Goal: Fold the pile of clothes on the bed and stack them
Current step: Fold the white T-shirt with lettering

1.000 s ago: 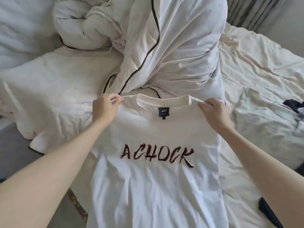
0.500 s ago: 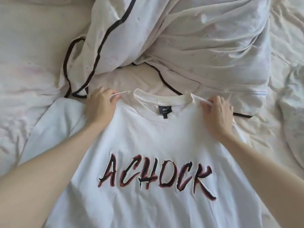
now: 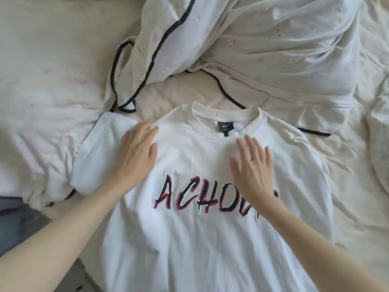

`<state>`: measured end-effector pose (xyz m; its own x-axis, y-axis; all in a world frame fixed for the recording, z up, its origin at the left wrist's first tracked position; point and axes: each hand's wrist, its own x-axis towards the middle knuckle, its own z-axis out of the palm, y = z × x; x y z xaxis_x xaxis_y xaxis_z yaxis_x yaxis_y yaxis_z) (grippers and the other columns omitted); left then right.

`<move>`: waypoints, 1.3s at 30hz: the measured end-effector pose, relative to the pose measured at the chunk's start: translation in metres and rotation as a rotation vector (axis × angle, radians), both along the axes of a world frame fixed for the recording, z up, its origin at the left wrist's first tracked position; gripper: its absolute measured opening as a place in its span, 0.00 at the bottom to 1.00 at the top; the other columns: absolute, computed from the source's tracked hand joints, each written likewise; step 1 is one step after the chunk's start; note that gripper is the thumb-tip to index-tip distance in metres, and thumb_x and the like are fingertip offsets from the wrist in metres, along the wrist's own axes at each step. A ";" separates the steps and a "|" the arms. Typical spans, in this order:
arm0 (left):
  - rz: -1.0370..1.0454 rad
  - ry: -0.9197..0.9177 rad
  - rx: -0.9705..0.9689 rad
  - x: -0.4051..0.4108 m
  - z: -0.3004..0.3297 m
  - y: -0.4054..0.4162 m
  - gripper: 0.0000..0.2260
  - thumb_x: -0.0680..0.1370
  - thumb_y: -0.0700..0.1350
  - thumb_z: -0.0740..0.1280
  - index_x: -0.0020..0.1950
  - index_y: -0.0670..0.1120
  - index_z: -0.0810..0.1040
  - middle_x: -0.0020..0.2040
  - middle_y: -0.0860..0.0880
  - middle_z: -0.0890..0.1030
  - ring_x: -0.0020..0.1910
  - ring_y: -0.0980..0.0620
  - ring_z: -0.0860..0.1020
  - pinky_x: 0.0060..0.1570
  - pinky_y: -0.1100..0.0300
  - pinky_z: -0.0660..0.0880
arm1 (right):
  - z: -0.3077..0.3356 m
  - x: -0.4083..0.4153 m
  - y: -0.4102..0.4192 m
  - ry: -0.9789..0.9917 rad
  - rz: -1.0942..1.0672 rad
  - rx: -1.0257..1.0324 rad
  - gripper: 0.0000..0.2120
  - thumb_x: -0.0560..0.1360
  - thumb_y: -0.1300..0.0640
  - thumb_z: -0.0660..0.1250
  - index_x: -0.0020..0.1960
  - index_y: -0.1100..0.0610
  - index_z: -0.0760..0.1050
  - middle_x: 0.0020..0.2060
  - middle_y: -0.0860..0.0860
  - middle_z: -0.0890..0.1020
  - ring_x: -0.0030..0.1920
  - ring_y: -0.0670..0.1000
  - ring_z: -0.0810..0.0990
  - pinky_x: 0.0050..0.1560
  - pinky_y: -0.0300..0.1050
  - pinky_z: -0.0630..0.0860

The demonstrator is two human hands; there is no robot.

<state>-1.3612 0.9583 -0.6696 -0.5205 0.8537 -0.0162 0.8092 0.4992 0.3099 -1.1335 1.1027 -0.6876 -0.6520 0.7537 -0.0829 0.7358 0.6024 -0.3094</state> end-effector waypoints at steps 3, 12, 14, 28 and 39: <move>0.029 -0.051 -0.086 -0.001 0.015 -0.049 0.20 0.77 0.43 0.56 0.66 0.38 0.74 0.70 0.39 0.69 0.70 0.39 0.66 0.68 0.41 0.58 | -0.001 -0.012 -0.064 0.012 0.086 -0.096 0.23 0.79 0.55 0.61 0.72 0.59 0.65 0.73 0.58 0.65 0.74 0.61 0.60 0.72 0.62 0.53; 0.226 -0.138 -0.129 -0.063 0.030 -0.121 0.18 0.80 0.38 0.58 0.70 0.34 0.66 0.67 0.35 0.69 0.68 0.38 0.66 0.66 0.47 0.62 | 0.013 -0.058 -0.155 0.070 0.029 -0.269 0.27 0.80 0.45 0.54 0.77 0.50 0.54 0.77 0.49 0.50 0.77 0.51 0.44 0.73 0.52 0.36; 0.287 -0.199 -0.149 -0.062 0.029 -0.126 0.20 0.81 0.42 0.57 0.72 0.37 0.65 0.68 0.38 0.69 0.69 0.40 0.65 0.67 0.49 0.62 | 0.019 -0.066 -0.173 0.099 0.068 -0.325 0.28 0.80 0.43 0.53 0.77 0.47 0.50 0.77 0.46 0.46 0.76 0.46 0.39 0.72 0.51 0.34; 0.871 -0.837 0.044 -0.057 0.027 -0.124 0.16 0.75 0.51 0.69 0.38 0.40 0.73 0.37 0.44 0.76 0.40 0.44 0.76 0.40 0.55 0.74 | 0.009 -0.066 -0.210 -0.177 0.070 -0.345 0.28 0.80 0.41 0.46 0.76 0.41 0.40 0.72 0.40 0.34 0.70 0.41 0.28 0.72 0.51 0.32; 0.757 -0.647 0.590 -0.046 0.082 -0.147 0.03 0.77 0.43 0.67 0.49 0.49 0.75 0.42 0.58 0.78 0.38 0.69 0.77 0.39 0.73 0.73 | 0.022 -0.063 -0.224 -0.136 -0.053 -0.507 0.27 0.82 0.45 0.47 0.78 0.49 0.42 0.77 0.46 0.42 0.74 0.43 0.35 0.75 0.49 0.41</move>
<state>-1.4069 0.8109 -0.5873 -0.9417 0.2906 -0.1695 -0.0304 0.4282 0.9032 -1.1965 0.8783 -0.6652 -0.5721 0.6284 -0.5271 0.8150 0.3629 -0.4518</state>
